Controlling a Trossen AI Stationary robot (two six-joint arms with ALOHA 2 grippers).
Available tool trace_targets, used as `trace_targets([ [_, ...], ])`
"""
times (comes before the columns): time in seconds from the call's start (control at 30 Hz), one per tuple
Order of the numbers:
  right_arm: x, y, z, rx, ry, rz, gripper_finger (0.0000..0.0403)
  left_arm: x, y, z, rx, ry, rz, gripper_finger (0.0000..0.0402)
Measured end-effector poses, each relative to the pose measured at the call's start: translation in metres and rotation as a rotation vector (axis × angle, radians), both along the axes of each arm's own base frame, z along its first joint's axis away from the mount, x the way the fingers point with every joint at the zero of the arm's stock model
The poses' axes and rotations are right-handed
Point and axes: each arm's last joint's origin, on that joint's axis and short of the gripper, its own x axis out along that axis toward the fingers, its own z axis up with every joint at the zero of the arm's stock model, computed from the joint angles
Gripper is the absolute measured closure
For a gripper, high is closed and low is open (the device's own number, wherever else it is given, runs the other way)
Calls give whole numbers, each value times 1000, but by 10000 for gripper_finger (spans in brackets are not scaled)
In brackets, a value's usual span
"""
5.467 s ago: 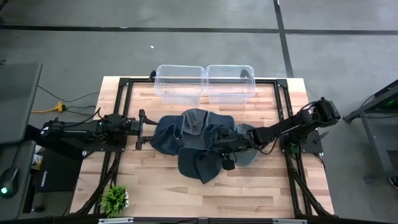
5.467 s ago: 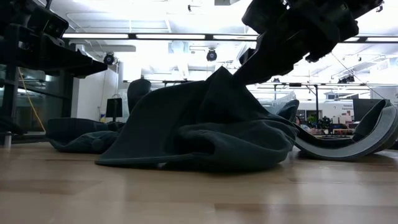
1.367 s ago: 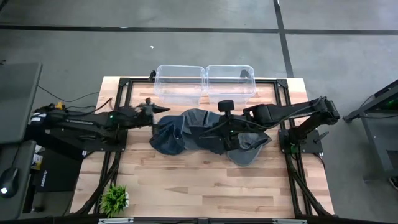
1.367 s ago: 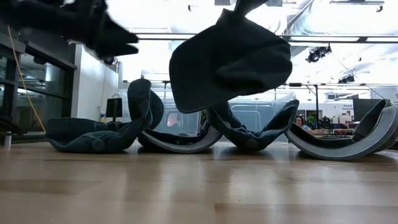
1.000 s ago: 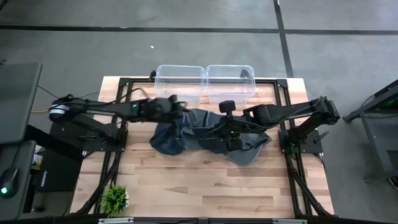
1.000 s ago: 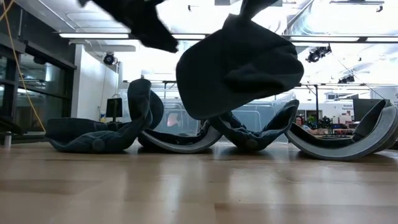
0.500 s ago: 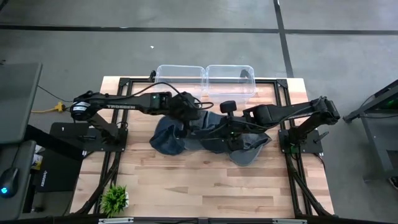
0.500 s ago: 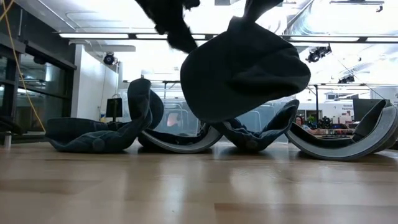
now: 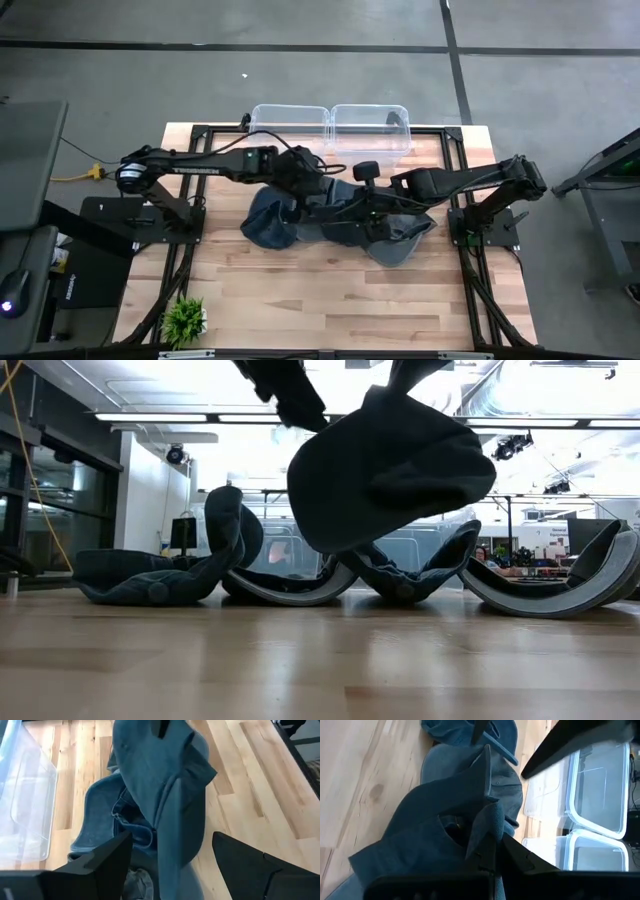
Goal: Pick & Place hat
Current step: Put the bottom blue cap into the right transparent bin
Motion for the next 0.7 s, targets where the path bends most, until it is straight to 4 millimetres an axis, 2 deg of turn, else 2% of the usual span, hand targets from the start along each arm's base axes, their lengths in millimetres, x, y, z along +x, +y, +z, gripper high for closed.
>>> trace_targets([
  [0.1,0,0,0,0,-5,1,403,6,1,-12,-3,45,3,128],
  [0.33,1,0,1,-10,-11,1,403,18,3,-22,30,33,40,128],
  [0.5,1,0,1,-12,-8,1,403,19,3,-24,28,39,42,130],
  [0.6,1,0,1,-12,-8,1,403,19,3,-24,28,39,42,147],
  [0.7,1,0,1,-12,-8,1,403,19,3,-24,29,39,43,188],
])
